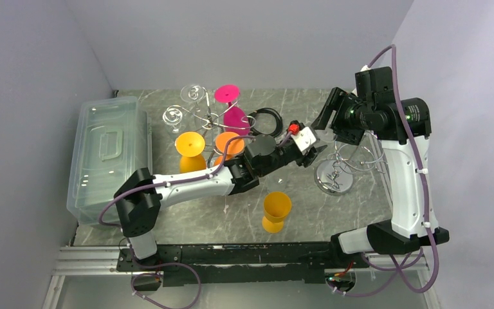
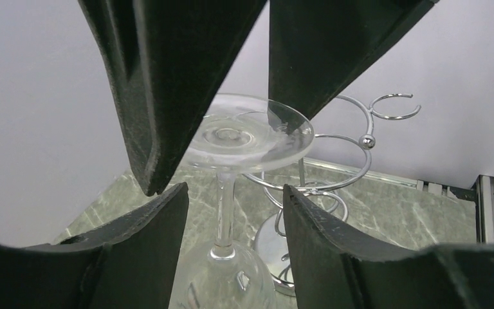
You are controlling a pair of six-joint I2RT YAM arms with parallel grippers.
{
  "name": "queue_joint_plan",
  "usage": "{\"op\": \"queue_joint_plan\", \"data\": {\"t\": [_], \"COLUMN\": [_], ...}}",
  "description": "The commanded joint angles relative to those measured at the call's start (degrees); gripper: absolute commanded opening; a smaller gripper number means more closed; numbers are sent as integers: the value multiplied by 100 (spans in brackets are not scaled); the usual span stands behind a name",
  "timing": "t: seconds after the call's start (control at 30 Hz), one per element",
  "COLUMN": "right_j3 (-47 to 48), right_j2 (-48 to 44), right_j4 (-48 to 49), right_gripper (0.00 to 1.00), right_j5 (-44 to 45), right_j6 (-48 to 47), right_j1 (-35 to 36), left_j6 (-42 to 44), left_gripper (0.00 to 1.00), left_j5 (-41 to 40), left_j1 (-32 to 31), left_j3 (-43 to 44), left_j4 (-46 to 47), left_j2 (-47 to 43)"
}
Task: Take the wine glass off the wine glass rack
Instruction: Place the wine glass at the center of the board.
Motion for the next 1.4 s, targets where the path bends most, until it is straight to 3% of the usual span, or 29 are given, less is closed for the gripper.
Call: {"op": "queue_joint_plan", "data": {"t": [0.0,0.53,0.7,0.77,0.9,1.0,1.13,1.2,1.37], "right_j3": [201,272,280,257,154,50,-262,-497,-1122], "right_j2": [-216,-296,-337,-371,-459,-545,-813,-993,-1489], "right_j4": [103,112,138,174,396,700,1350,1773,2943], "right_gripper": [13,13,13,14,18,29,63,75,88], "right_j5": [-144,-216,-187,-189,-215,-277,-308,-310,-258], "right_j6": [124,203,209,220,263,310,414,466,475], "right_j1": [22,18,22,15,21,21,22,22,22], "left_j6": [-35,-217,-233,-267,-298,-402,-506,-534,-677], "left_gripper": [60,30,13,0,0,0,0,0,0], "left_j5": [-190,-162,-141,-180,-327,-548,-792,-921,-1164], "left_j1": [-22,-35,-53,-69,-96,-105,-106,-105,-97], "left_j3": [345,618,767,826,901,992,1059,1121,1448], "left_j4": [266,155,22,-38,-111,-232,-360,-489,-978], "left_j2": [42,218,245,234,230,206,176,183,199]}}
